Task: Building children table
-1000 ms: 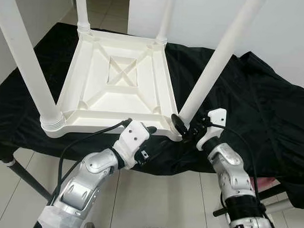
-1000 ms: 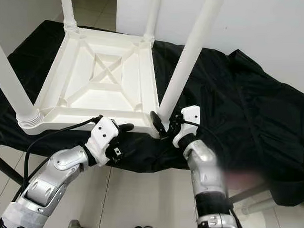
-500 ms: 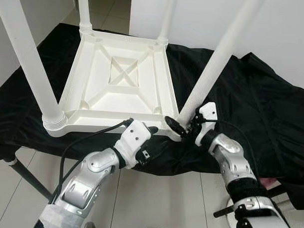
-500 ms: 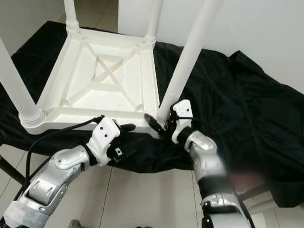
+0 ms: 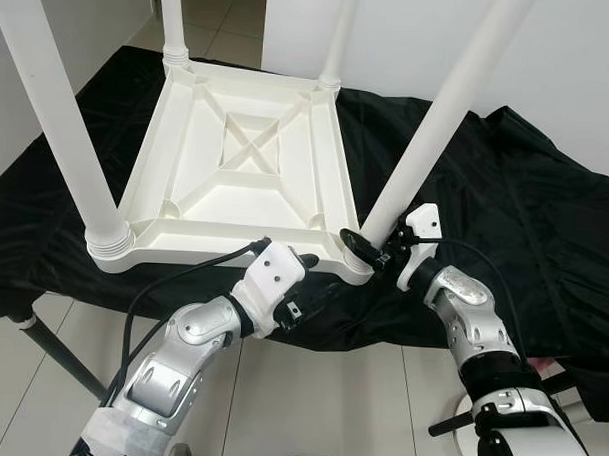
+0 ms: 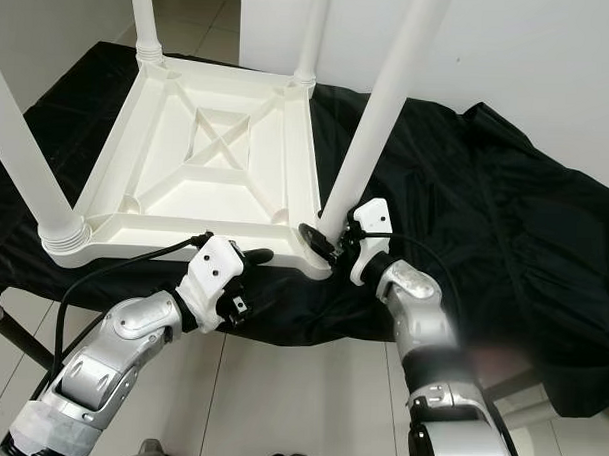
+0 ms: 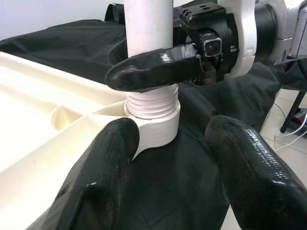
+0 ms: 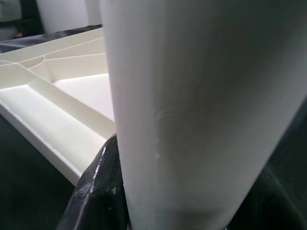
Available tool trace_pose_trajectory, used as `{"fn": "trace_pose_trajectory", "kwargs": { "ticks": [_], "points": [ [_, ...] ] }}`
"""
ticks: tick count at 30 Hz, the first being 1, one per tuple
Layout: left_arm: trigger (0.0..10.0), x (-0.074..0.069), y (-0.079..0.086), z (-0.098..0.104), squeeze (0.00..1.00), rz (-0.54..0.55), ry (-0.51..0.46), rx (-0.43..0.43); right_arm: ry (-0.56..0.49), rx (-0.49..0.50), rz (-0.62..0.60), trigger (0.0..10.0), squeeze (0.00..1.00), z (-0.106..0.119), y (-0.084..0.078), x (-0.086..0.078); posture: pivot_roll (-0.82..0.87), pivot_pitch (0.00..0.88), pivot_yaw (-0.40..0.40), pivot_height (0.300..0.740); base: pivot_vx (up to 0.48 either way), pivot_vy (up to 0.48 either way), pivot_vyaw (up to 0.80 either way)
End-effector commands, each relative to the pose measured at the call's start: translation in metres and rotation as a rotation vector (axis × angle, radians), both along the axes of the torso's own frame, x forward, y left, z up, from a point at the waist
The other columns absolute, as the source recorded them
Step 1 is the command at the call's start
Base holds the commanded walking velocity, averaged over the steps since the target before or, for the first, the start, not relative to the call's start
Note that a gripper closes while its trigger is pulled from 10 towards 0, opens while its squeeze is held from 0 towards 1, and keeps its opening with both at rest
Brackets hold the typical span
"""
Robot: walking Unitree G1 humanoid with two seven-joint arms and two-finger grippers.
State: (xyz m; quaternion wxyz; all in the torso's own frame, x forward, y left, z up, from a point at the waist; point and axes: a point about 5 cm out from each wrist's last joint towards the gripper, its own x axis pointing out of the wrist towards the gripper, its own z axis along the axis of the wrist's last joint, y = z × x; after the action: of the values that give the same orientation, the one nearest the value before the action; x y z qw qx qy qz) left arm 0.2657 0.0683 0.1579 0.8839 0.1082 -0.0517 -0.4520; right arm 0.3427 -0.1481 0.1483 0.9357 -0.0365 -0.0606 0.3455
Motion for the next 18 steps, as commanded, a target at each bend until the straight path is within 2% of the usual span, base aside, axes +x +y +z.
{"fn": "trace_pose_trajectory", "kwargs": {
  "ticks": [1,9,12,15,18],
  "points": [
    [10.0,-0.003,-0.004,-0.003,0.00,-0.027,0.006,0.003,0.028,-0.037,-0.029,10.0,0.00,-0.008,0.002,-0.002,0.06,0.053,-0.114,0.740,0.000,0.000,0.00],
    [10.0,-0.005,-0.006,-0.004,0.00,-0.037,0.008,0.006,0.046,-0.013,-0.116,10.0,0.00,-0.012,0.019,-0.008,0.06,0.050,-0.116,0.740,0.000,0.000,0.00],
    [10.0,-0.005,-0.005,-0.005,0.00,-0.040,0.010,0.010,0.073,0.066,-0.256,10.0,0.00,-0.011,0.024,-0.010,0.06,0.048,-0.116,0.740,0.000,0.000,0.00],
    [10.0,-0.005,-0.005,-0.005,0.00,-0.040,0.010,0.012,0.079,0.087,-0.305,10.0,0.00,-0.011,0.025,-0.011,0.06,0.047,-0.116,0.740,0.000,0.000,0.00],
    [10.0,-0.005,-0.004,-0.005,0.00,-0.040,0.009,0.016,0.109,0.172,-0.498,10.0,0.00,-0.015,0.035,-0.018,0.06,0.043,-0.114,0.740,0.000,0.000,0.00]
  ]
}}
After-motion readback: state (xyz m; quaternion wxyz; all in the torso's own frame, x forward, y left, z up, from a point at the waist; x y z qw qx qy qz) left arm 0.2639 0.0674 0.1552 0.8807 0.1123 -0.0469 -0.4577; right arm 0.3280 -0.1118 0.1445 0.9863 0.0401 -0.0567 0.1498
